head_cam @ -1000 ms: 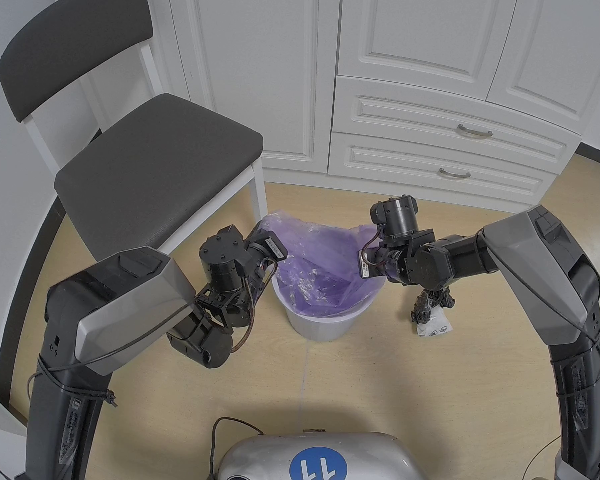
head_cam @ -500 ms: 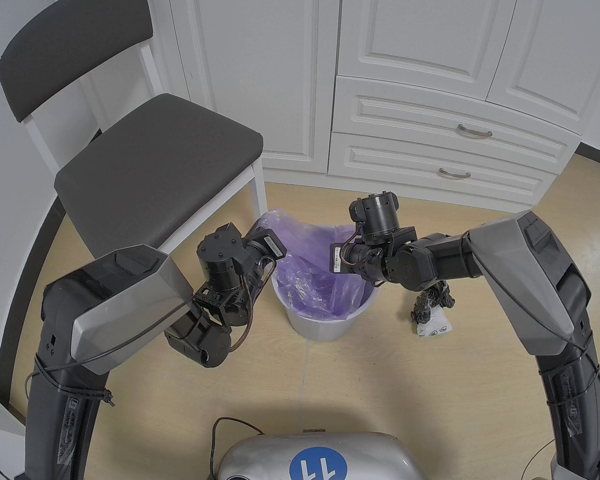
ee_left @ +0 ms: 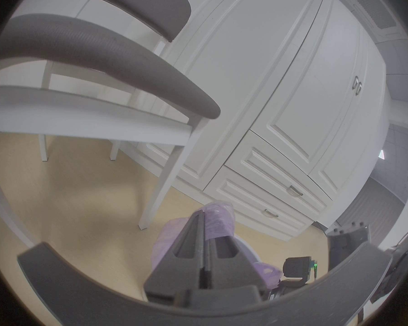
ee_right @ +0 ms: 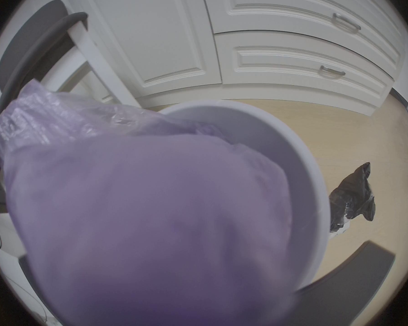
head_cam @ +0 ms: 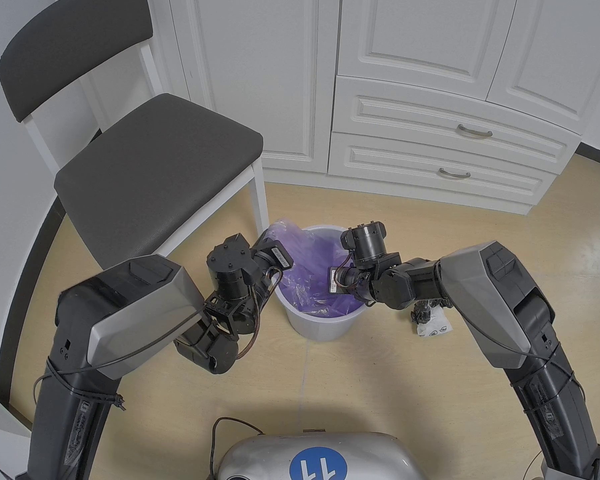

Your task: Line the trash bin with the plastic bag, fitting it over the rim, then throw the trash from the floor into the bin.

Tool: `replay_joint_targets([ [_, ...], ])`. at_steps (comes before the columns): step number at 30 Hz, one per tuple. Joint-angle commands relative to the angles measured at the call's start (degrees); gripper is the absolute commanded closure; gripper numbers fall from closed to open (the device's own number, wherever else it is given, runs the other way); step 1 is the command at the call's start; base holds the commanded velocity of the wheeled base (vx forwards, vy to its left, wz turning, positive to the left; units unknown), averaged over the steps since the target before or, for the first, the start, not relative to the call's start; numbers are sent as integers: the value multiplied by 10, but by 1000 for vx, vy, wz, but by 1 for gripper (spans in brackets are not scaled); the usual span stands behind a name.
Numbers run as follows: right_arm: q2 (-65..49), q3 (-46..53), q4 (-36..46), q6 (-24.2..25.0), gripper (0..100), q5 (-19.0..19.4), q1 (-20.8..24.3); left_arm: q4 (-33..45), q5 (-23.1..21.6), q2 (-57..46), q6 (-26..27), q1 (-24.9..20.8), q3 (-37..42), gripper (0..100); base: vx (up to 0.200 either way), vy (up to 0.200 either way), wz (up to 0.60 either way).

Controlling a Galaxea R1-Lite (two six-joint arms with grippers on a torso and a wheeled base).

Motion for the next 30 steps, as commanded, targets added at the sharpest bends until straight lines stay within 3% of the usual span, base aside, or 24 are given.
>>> replay_joint_targets([
  [1, -28, -2, 4, -4, 100, -6, -9, 9, -10, 38, -1, -6, -35, 100, 0, 0, 0],
  [8, -133, 118, -7, -18, 100, -8, -17, 110, -33, 56, -1, -9, -133, 100, 0, 0, 0],
  [14, -178, 201, -51, -31, 100, -18, -39, 213, -22, 76, 2, -13, -218, 100, 0, 0, 0],
  [18, -186, 248, -92, -56, 100, -36, -62, 214, -6, 69, 2, -3, -206, 100, 0, 0, 0],
  [24, -179, 334, -226, -91, 100, -31, -80, 173, -11, 15, 1, 2, -93, 100, 0, 0, 0],
  [27, -176, 345, -241, -97, 100, -31, -80, 157, -11, -4, 1, 7, -66, 100, 0, 0, 0],
  [28, -178, 346, -241, -98, 0, -31, -80, 157, -12, -11, 1, 10, -55, 100, 0, 0, 0],
  [30, -181, 345, -239, -102, 0, -30, -80, 154, -12, -21, -2, 11, -39, 100, 0, 0, 0],
])
